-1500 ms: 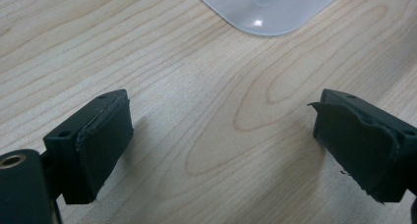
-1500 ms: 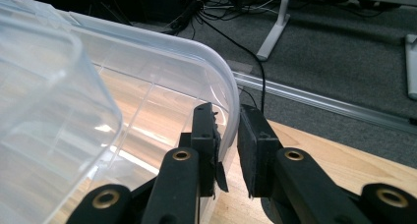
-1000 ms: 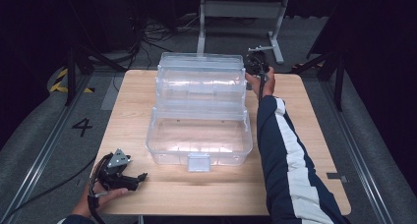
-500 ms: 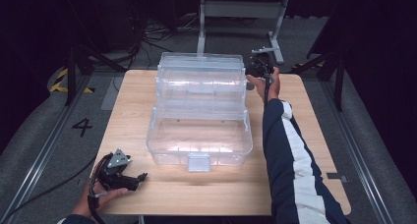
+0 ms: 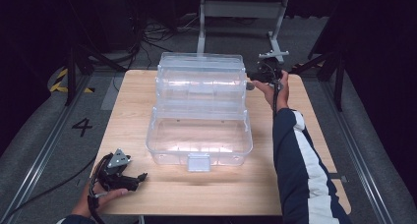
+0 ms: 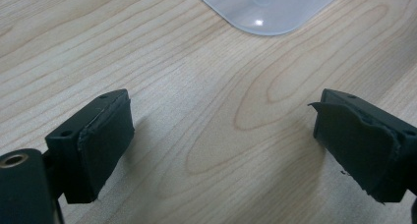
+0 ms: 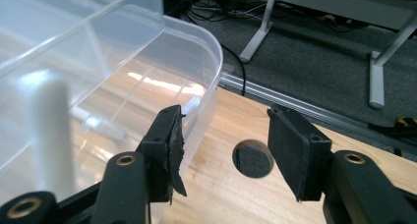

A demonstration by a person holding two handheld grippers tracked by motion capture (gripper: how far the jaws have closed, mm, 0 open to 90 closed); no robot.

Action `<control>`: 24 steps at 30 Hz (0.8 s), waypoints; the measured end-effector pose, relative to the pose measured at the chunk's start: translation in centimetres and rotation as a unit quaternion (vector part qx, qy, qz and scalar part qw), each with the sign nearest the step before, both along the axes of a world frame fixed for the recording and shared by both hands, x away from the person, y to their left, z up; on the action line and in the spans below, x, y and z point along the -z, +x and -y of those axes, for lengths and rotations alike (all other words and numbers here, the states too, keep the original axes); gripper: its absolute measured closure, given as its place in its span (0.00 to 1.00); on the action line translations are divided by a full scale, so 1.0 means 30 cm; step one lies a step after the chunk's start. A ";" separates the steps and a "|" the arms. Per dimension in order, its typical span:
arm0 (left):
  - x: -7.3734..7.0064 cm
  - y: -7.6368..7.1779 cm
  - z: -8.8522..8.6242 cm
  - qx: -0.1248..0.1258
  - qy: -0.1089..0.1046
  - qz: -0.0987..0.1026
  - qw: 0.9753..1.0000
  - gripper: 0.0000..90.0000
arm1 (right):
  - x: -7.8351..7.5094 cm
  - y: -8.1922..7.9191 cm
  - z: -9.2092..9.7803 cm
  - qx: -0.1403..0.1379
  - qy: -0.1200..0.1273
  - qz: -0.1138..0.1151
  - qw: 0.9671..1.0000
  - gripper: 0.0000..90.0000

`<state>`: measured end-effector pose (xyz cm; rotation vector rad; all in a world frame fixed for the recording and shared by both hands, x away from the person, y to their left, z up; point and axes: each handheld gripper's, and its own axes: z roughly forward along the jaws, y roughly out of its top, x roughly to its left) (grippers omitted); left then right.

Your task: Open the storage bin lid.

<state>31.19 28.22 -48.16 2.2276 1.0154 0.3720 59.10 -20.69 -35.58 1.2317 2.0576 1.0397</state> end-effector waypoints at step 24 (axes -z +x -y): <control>0.002 -0.007 0.002 -0.009 -0.003 0.003 1.000 0.10 | -0.082 -0.257 0.027 -0.093 -0.037 0.049 0.994 0.52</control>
